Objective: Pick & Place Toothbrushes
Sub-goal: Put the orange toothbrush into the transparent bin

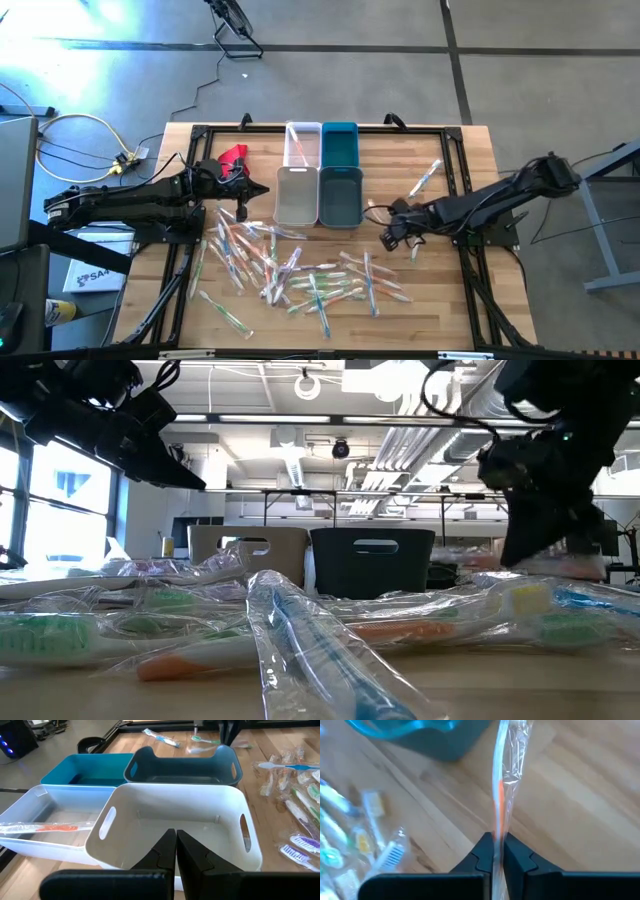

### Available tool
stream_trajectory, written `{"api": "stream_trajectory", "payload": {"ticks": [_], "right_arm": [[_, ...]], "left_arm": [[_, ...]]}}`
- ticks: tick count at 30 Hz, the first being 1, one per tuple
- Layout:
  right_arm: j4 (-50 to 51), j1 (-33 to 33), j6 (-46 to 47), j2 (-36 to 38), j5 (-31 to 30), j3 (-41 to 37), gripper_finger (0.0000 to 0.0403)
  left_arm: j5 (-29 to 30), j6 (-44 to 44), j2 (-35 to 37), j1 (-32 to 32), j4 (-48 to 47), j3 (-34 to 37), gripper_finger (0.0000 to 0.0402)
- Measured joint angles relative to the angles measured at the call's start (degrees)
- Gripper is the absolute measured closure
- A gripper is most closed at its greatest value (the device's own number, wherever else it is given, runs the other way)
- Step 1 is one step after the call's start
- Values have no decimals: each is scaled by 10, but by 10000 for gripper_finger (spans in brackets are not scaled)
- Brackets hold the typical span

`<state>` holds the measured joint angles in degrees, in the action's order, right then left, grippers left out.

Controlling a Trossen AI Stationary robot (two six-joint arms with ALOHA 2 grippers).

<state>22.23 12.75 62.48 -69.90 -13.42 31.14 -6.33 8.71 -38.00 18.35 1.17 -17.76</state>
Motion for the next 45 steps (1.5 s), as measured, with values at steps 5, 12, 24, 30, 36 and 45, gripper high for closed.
{"api": "stream_trajectory", "payload": {"ticks": [5,12,24,30,36,45], "right_arm": [[28,0,-16,52,-42,1,391],[32,-13,-83,103,-129,2,391],[-84,-97,-290,117,-176,2,391],[-212,-131,-405,117,-134,2,391],[-298,-151,-494,117,-115,2,391],[-412,-167,-567,107,-115,2,392]], "left_arm": [[0,0,0,0,0,0,394],[3,-5,0,0,19,0,394],[6,-59,-6,0,136,-1,394],[48,-92,-8,0,165,-1,394],[74,-97,-9,0,165,0,394],[104,-105,-13,0,201,0,394]]}}
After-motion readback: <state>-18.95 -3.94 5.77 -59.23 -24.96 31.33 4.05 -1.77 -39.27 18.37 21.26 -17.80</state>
